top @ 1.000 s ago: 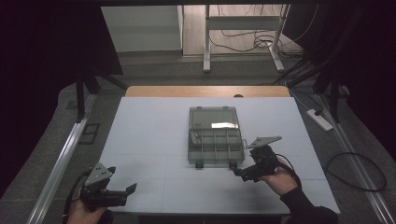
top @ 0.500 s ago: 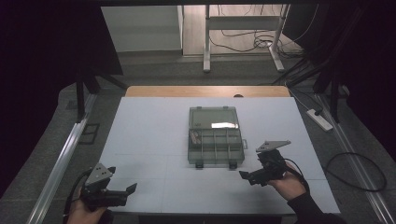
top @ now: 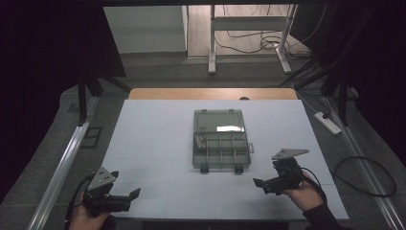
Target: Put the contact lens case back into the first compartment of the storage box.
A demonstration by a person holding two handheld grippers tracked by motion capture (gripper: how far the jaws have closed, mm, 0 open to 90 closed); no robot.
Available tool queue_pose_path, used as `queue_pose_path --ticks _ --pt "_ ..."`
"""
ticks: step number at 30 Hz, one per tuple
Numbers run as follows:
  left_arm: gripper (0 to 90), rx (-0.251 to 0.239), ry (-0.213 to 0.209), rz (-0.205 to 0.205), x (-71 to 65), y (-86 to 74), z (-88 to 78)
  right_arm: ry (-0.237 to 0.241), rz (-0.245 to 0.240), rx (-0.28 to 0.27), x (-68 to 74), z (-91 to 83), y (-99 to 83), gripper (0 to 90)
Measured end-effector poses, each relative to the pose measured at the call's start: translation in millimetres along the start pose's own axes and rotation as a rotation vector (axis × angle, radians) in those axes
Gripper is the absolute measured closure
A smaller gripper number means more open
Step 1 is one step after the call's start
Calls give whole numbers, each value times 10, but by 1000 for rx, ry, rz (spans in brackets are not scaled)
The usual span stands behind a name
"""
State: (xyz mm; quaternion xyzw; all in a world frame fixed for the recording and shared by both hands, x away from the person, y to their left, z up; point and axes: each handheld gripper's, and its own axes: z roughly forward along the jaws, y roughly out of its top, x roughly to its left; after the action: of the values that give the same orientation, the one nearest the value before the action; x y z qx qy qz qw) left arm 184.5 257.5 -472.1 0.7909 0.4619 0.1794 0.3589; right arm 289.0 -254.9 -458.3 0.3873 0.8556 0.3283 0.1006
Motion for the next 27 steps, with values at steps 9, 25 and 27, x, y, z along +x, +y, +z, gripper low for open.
queue_pose_path --ticks 9,25,27 --pt "42 1 -1 0 -1 2 2 -20 25 -4 -35 -99 -101 0" --pt "42 3 1 1 -5 5 6 -57 65 -26 -84 -292 -273 0" --pt "42 3 1 1 -5 5 7 -61 73 -27 -87 -314 -292 0"
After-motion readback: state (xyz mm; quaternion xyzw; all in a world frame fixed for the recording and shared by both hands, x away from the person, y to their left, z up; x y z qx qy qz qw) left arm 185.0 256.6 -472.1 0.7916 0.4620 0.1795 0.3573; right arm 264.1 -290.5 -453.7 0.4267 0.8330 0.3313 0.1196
